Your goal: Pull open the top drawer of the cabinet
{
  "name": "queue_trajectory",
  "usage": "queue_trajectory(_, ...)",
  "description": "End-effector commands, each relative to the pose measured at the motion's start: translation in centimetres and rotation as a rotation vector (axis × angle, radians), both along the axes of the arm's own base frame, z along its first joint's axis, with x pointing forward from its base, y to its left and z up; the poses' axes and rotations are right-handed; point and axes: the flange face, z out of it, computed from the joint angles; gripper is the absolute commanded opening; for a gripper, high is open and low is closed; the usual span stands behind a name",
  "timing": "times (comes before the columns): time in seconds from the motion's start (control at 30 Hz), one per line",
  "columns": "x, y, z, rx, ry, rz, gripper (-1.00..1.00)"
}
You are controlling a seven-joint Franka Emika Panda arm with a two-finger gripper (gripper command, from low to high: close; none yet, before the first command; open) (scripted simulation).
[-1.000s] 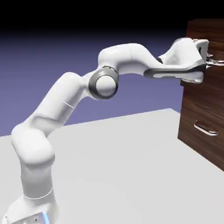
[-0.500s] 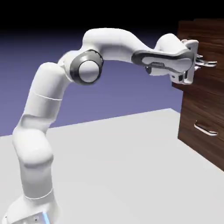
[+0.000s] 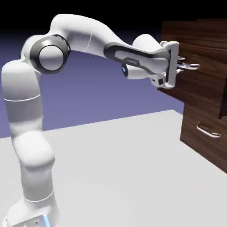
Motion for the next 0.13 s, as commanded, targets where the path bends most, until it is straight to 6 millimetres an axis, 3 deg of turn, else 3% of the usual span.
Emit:
queue_trajectory(0.0, -0.7, -0.1, 0.0, 0.000, 0.001, 0.000, -1.00)
queue_trajectory(0.03, -0.7, -0.1, 0.0, 0.000, 0.001, 0.000, 1.00)
queue_trajectory(0.1, -1.8, -0.1, 0.0, 0.000, 0.001, 0.000, 1.00)
